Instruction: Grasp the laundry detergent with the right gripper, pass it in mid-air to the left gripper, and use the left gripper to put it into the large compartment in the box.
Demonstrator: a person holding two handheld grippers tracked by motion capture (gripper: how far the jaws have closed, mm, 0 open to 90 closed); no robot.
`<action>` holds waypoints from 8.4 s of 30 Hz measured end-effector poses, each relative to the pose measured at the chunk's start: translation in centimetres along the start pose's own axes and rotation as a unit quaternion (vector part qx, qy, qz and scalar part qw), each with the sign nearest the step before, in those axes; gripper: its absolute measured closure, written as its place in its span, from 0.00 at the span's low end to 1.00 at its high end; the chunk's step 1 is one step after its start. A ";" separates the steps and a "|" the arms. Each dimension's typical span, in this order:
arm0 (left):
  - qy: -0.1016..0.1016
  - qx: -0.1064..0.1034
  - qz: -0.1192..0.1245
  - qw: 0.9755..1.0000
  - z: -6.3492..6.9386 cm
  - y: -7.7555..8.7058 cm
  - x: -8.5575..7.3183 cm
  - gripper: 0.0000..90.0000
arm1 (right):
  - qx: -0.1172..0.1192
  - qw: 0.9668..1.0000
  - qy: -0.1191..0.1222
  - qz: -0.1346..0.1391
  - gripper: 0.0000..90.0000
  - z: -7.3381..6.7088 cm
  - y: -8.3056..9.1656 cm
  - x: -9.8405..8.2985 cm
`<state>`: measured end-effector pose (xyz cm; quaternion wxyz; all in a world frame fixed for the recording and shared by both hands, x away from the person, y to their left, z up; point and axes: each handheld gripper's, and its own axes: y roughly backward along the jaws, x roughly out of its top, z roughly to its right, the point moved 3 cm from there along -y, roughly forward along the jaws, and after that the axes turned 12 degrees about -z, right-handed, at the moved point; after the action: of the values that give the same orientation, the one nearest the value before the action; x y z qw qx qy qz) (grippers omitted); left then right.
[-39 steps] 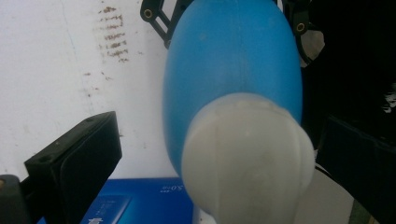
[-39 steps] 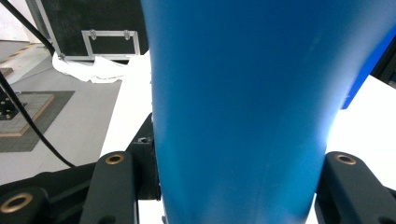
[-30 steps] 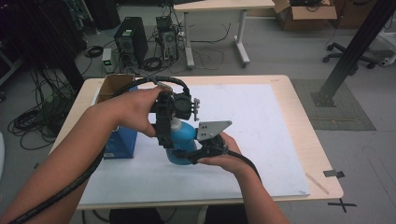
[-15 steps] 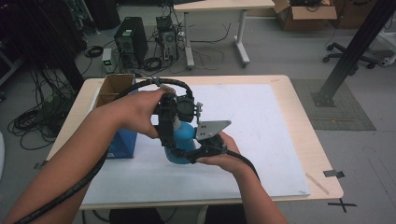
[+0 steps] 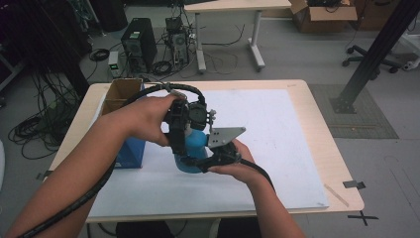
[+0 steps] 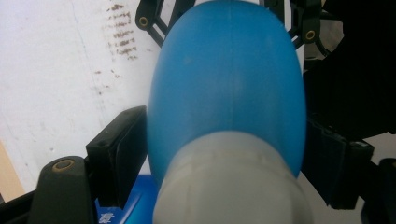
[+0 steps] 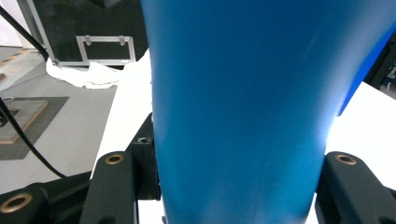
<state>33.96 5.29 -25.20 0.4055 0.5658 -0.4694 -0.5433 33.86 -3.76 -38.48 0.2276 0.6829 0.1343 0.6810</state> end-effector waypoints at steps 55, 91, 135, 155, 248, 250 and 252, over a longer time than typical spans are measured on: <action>-0.011 0.031 -0.035 0.999 0.8 0.5 0.4 0.43 | -0.015 1.000 0.011 0.011 0.48 -0.4 0.1 0.5; -0.026 0.037 -0.034 0.998 0.9 1.4 1.2 0.43 | -0.020 0.998 -0.040 0.038 0.15 -0.3 0.8 -0.2; 0.062 0.018 -0.035 0.997 -0.8 2.8 -1.3 0.43 | -0.040 0.996 -0.072 0.021 0.00 0.6 7.0 -5.3; 0.271 -0.063 0.028 0.960 -3.4 6.6 -5.2 0.43 | -0.082 0.990 -0.049 -0.105 0.00 4.0 15.3 -3.6; 0.701 -0.164 -0.026 0.693 -8.4 -1.0 -22.8 0.43 | -0.012 0.960 -0.021 -0.280 0.02 3.5 16.4 -4.1; 0.701 -0.163 -0.026 0.693 -8.4 -1.4 -22.8 0.43 | -0.011 0.959 -0.024 -0.283 0.03 3.4 16.5 -4.3; 0.701 -0.160 -0.026 0.694 -8.4 -1.8 -22.7 0.43 | -0.011 0.959 -0.023 -0.283 0.03 3.4 16.5 -4.3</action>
<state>43.20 27.36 -20.96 0.6871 0.7211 0.0603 -0.0662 35.03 -20.53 -34.00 0.4215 0.6303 0.3087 0.5743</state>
